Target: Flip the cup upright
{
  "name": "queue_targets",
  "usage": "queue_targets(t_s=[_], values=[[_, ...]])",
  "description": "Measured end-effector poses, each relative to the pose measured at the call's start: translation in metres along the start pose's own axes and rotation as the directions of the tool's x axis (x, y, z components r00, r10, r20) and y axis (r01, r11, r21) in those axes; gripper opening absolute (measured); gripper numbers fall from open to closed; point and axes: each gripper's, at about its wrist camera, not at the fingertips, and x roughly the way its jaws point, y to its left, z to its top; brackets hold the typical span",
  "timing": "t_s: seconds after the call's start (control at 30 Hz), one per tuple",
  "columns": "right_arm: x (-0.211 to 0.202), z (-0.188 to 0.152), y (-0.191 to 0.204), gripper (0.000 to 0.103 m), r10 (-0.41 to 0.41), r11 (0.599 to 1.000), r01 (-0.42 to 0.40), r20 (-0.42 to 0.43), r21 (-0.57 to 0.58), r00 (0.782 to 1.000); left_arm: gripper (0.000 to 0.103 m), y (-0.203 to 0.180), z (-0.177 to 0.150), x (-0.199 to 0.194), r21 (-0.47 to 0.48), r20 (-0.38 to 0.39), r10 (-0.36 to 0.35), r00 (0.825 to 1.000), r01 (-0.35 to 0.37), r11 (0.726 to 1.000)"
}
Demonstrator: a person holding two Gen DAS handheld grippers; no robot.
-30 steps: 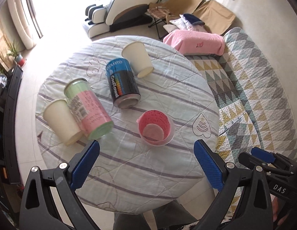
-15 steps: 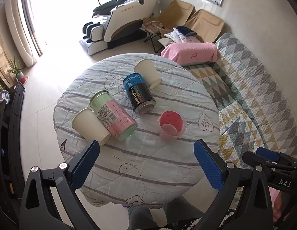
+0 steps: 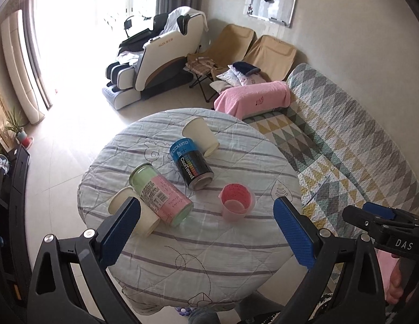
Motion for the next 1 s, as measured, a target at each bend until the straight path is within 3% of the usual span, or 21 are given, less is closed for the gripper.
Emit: queue_targets(t_s=[0.5,1.0], values=[[-0.031,0.011,0.007,0.079,-0.011,1.000,0.011,0.160,-0.004,0.987,0.100,-0.011,0.018,-0.033,0.088,0.204,0.015,0.979,-0.034,0.996],[-0.035,0.014,0.011,0.079,-0.010,1.000,0.015,0.179,-0.024,0.984,0.102,-0.012,0.020,-0.045,0.084,0.258,0.031,0.966,-0.055,0.995]])
